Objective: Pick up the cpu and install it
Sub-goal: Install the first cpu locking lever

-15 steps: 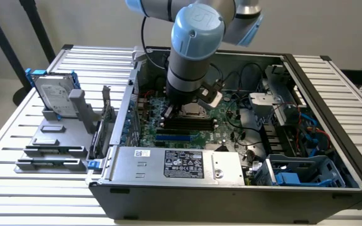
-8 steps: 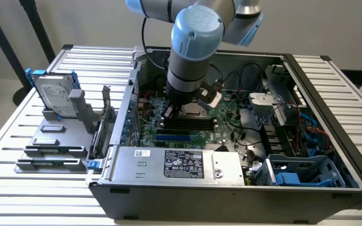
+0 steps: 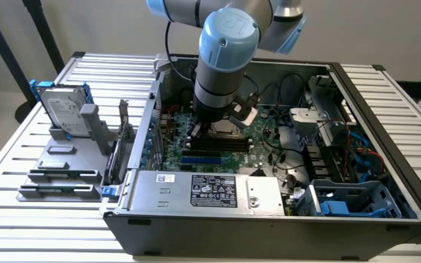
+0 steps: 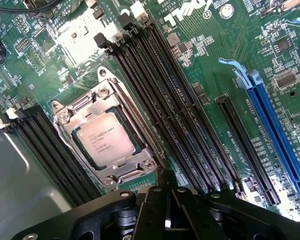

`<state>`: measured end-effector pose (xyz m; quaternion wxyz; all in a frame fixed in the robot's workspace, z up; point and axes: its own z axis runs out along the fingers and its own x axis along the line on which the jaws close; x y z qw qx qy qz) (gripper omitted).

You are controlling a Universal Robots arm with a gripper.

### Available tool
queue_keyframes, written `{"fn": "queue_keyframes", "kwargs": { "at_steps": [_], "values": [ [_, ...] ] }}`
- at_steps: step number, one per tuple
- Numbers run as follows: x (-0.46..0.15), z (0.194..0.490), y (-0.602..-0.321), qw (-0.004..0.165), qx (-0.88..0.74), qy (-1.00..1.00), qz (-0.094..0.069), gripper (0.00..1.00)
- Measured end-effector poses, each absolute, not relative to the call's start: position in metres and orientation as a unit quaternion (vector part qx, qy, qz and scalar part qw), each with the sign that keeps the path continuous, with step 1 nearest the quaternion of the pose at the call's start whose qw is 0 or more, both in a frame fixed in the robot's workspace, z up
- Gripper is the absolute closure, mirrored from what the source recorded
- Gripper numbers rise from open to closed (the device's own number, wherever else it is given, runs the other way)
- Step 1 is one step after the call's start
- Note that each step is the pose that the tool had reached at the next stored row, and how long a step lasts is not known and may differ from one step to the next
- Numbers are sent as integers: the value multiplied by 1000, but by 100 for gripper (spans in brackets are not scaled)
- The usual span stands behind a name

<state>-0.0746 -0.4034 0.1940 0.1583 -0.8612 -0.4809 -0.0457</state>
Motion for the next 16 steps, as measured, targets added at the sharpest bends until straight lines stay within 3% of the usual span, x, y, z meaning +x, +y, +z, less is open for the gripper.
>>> {"fn": "queue_keyframes", "kwargs": {
  "at_steps": [16],
  "values": [
    [-75,196,-402,150,-863,-481,-39,89]
  ]
}}
